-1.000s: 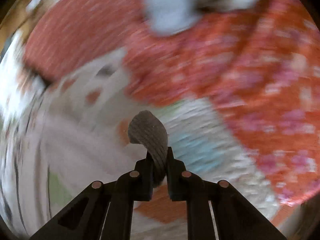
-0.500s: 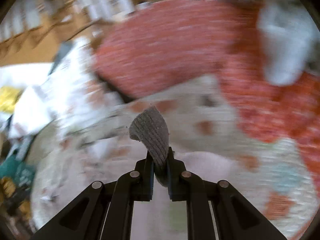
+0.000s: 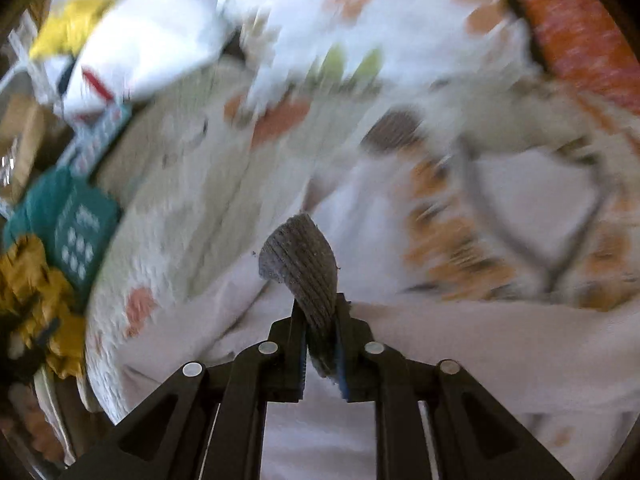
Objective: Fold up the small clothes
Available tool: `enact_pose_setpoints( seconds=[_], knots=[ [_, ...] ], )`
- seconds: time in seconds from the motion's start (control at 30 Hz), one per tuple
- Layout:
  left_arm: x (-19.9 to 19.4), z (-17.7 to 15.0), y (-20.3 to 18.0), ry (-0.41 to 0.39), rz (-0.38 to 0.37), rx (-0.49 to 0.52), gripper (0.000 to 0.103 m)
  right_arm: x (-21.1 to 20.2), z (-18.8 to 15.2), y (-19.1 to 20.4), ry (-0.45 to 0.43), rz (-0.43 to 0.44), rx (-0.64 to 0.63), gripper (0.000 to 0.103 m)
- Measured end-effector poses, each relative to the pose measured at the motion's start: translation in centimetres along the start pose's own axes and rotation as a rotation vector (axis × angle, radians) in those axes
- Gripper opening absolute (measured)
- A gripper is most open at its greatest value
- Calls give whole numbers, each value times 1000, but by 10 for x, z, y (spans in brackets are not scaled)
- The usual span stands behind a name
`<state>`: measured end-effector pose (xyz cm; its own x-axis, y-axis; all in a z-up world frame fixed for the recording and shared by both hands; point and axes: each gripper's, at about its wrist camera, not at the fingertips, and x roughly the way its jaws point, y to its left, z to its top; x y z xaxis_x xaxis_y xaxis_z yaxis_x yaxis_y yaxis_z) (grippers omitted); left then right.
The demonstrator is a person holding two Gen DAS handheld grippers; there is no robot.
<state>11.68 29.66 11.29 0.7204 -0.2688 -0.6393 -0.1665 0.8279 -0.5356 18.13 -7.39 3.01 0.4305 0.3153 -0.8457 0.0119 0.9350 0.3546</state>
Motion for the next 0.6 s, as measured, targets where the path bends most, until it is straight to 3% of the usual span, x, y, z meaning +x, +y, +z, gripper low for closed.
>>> enact_pose_setpoints(
  seconds=[0.07,0.17,0.37,0.5,0.6],
  knots=[
    [-5,3,5,-4,-7,-17,74,-13,-9,6,-18,89,3,22],
    [-9,3,10,-6,-9,-28,74,-43,-19,10,-81,147,-7,42],
    [-9,-5,7,14,-2,-9,75,-83,-59,-1,-73,56,-67,43],
    [-5,-12,2,33,11,13,75,-88,-111,2,9,89,-115,43],
    [-1,-17,1,48,20,19,75,-86,-149,25,42,108,-220,45]
  ],
)
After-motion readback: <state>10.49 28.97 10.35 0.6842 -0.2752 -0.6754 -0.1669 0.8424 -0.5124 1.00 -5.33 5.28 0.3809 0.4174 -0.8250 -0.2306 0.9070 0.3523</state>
